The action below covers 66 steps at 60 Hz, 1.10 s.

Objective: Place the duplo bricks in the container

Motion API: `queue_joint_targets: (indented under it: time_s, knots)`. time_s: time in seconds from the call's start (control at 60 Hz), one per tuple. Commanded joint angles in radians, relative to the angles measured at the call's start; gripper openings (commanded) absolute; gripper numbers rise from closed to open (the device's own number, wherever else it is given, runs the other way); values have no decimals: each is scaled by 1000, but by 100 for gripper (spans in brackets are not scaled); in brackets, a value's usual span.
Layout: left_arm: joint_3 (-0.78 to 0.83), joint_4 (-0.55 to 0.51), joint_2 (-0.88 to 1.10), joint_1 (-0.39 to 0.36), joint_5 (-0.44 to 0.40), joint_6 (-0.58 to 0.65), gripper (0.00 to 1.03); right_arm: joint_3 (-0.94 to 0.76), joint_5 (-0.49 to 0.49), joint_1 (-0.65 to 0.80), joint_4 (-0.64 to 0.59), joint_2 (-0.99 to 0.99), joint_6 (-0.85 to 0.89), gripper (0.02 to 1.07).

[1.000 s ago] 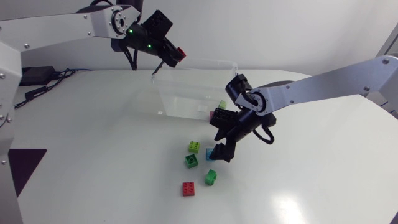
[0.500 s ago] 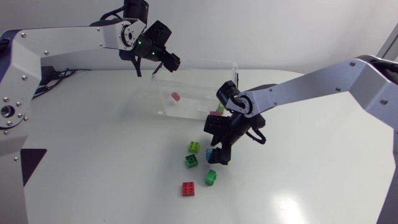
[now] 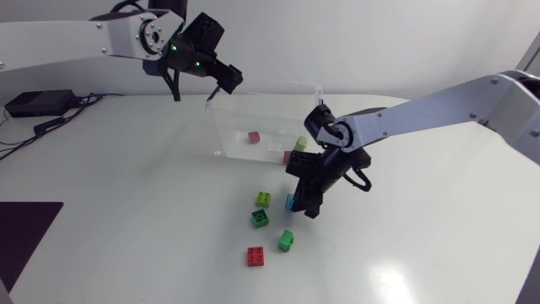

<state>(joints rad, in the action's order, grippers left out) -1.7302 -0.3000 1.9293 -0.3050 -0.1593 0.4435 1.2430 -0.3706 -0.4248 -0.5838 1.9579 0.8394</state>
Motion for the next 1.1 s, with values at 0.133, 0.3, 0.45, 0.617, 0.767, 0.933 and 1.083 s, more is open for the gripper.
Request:
queue_joint_targets:
  time_s: [0.133, 0.3, 0.45, 0.617, 0.767, 0.933, 1.083]
  knots:
    - [199, -93, -201, -75, -36, 73, 98, -66, -30, 40, -25, -225, -22, 31]
    - [379, -146, -320, -118, -65, 159, 98, -36, -34, 61, -25, -329, -82, 31]
    - [528, -177, -388, -152, -77, 241, 98, 46, -30, 73, -22, -338, -141, 31]
    - [658, -186, -431, -197, -95, 296, 98, 159, -11, 90, -7, -281, -214, 31]
    - [742, -186, -440, -243, -97, 322, 98, 262, 9, 104, -1, -200, -258, 31]
    - [793, -182, -435, -278, -97, 337, 98, 342, 27, 112, 19, -128, -299, 31]
    - [827, -176, -423, -304, -97, 340, 98, 398, 35, 121, 33, -76, -322, 31]
